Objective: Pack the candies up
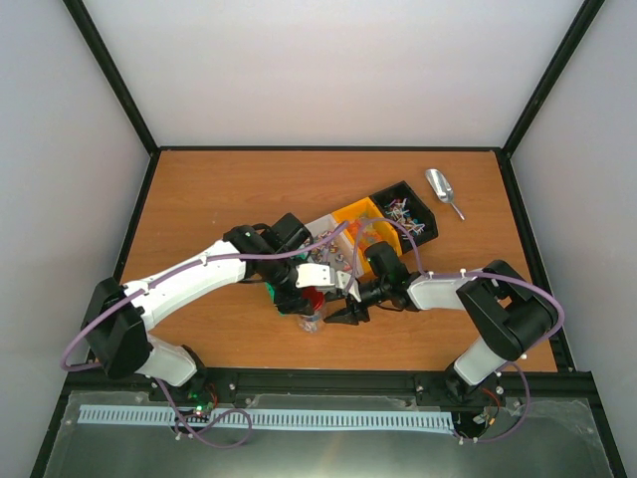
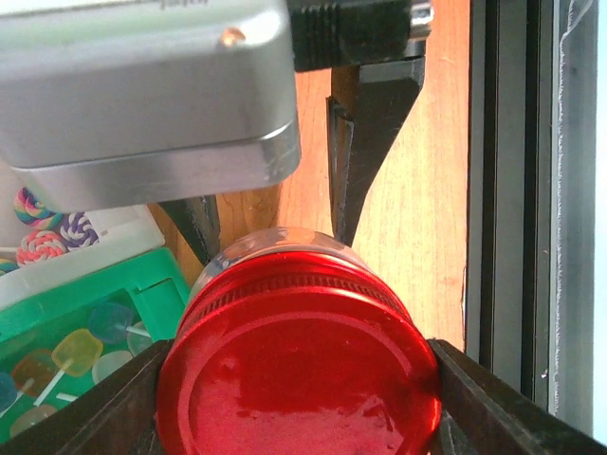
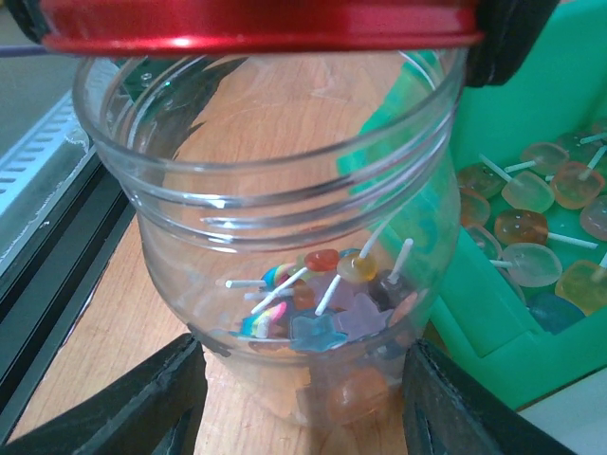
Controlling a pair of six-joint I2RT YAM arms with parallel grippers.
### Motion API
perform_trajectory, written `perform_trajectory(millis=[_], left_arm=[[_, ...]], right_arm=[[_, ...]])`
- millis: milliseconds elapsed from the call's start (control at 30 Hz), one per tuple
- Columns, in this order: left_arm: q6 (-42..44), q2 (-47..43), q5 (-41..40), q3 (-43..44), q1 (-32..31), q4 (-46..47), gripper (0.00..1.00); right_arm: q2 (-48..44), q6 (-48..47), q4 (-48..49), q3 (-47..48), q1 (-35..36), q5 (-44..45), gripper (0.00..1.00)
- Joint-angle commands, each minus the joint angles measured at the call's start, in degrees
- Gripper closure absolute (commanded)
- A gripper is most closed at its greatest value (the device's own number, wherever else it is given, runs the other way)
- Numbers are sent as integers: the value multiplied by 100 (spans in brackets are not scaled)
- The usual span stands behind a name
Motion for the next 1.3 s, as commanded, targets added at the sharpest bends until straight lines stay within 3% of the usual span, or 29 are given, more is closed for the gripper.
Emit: perform_trajectory(millis=[0,600,1100,1267], left_arm=[[-67,189,111,-76,-170,242,35],[-215,342,160,-21,-171,271,26],[-483,87,247,421,-140,91,1],[-529,56,300,591,-75,87,0]], right_arm=[[53,79,392,84,-13,82,45],[120,106,383,119,-14,63,43],[86,46,336,108,-14,57,32],[75,6,289,119,-14,74,30]])
